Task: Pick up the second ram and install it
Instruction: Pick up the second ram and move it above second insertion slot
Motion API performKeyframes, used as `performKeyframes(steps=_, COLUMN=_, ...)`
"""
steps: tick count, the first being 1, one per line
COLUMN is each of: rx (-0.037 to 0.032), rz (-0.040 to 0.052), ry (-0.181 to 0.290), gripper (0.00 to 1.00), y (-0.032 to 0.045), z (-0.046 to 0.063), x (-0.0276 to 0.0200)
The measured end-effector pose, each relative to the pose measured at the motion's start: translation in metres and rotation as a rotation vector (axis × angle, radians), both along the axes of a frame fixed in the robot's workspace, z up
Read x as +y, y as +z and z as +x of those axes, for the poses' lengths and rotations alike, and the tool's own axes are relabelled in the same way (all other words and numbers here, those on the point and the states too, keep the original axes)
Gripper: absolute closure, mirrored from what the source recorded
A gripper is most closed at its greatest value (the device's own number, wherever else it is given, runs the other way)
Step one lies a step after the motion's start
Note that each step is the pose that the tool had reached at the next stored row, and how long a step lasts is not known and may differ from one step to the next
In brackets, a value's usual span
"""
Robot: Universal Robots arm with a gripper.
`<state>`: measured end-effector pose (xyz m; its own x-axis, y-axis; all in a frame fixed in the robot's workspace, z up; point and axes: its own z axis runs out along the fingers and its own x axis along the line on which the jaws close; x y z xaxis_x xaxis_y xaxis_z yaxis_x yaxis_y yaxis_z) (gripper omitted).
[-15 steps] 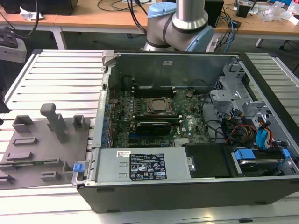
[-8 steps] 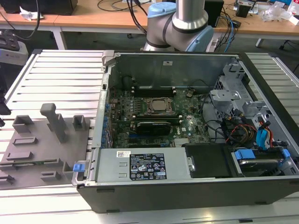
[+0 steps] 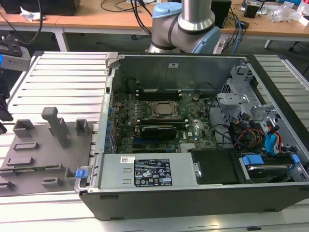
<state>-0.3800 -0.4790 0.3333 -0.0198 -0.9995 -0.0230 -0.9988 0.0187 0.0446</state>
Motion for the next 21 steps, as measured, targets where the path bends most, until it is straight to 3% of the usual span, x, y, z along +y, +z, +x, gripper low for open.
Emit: performKeyframes(steps=21, rx=0.0, rz=0.0, ry=0.0, gripper=0.64, y=-0.0211, z=0.0, x=0.0)
